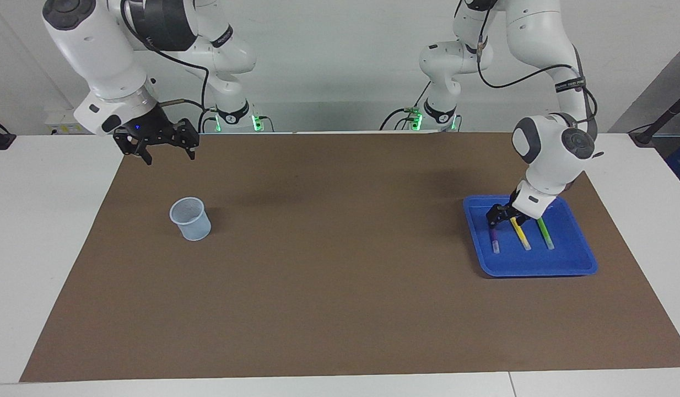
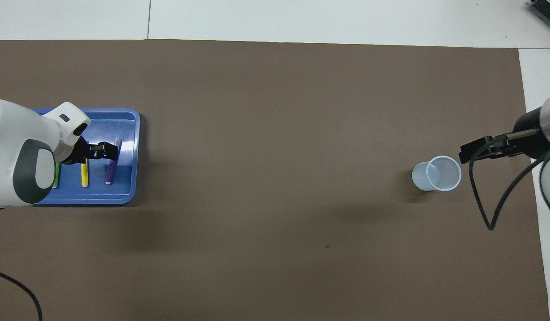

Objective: Transfer and insert pens with both arms
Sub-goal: 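Lower the left gripper over the purple pen in the blue tray, then grasp the purple pen with the left gripper while the right gripper advances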

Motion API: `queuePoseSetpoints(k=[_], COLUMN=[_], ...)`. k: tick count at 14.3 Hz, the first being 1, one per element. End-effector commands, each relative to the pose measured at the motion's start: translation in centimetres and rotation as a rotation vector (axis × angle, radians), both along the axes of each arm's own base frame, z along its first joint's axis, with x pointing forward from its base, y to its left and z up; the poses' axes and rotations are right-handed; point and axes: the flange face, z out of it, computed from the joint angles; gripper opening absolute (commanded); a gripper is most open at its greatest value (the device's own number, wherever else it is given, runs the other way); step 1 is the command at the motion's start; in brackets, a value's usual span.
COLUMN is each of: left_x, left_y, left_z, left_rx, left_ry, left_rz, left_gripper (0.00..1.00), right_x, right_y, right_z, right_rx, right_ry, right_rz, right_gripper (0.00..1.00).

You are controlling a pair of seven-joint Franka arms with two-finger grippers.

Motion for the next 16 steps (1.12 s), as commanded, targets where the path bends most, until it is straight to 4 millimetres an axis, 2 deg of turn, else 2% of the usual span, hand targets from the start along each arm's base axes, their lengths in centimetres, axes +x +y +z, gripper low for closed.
queuePoseSetpoints(k=[1, 8, 10, 11, 14, 16], left_x=[-0.2, 0.1, 0.1, 0.1, 0.2, 0.3], left_y=[-0.7, -0.7, -0.7, -0.7, -0.7, -0.7], left_z=[-1.5, -3.2, -3.4, -3.4, -4.3, -4.3], left_rx=[-0.010, -0.010, -0.010, -0.010, -0.010, -0.010], left_ry=[-0.009, -0.011, -0.014, -0.014, -0.012, -0.014], left_rz=[-0.016, -0.025, -0.025, -0.025, -0.024, -0.024], left_gripper=[0.95, 0.92, 0.86, 0.83, 0.70, 0.66], right_x=[-0.1, -0.1, -0.4, -0.7, -1.5, -1.5], right_y=[-0.2, 0.9, 2.6, 2.5, 3.0, 3.3], right_z=[0.0, 0.0, 0.9, 1.3, 0.4, -0.3], right_rx=[-0.009, -0.007, 0.036, 0.042, 0.080, 0.086], right_ry=[0.007, 0.004, -0.011, -0.016, 0.001, -0.023], right_rz=[-0.019, 0.004, 0.021, 0.021, 0.047, 0.046], right_gripper=[1.00, 1.00, 1.00, 1.00, 1.00, 1.00])
